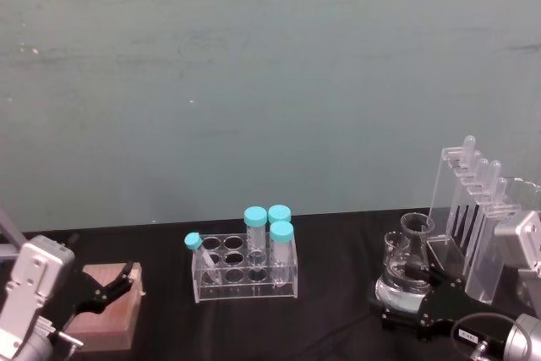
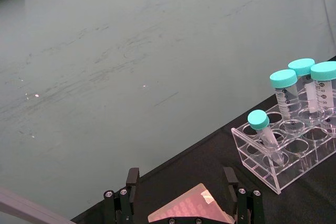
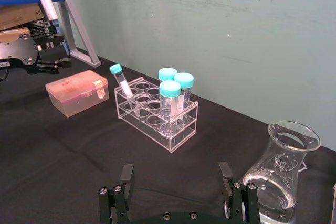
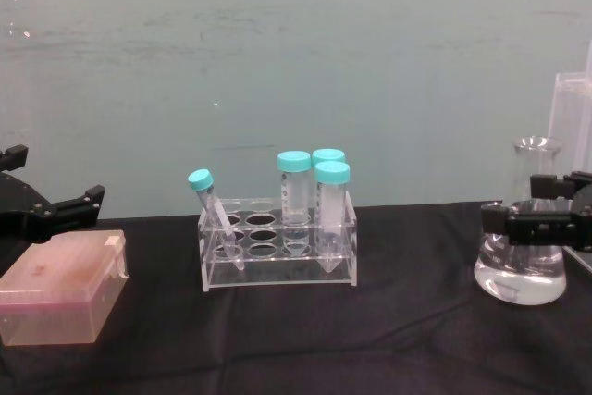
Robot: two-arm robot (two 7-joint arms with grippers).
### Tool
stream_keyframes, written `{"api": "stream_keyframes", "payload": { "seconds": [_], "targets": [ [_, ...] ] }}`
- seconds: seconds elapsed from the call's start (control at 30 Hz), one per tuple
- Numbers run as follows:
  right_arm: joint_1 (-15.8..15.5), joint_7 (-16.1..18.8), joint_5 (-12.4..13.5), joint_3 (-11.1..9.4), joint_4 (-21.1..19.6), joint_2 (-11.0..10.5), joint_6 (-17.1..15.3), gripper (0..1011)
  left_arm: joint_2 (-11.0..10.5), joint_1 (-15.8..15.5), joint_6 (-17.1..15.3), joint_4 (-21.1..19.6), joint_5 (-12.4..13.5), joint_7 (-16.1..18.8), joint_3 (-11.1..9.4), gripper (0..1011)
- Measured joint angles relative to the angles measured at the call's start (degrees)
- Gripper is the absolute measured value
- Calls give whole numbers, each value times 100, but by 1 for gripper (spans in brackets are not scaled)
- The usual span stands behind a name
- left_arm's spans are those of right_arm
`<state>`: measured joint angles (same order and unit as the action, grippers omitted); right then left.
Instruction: Place the experimental apparatus aside using one hand.
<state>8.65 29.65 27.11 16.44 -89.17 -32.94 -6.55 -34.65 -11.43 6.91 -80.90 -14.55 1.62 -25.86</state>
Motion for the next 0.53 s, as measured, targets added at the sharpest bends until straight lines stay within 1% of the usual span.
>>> {"api": "stream_keyframes", "payload": {
  "seconds": [0.53],
  "targets": [
    [-8, -25, -23, -26, 3, 19, -15, 1000, 0, 0, 0, 0, 0, 0, 0, 1000]
  ]
}}
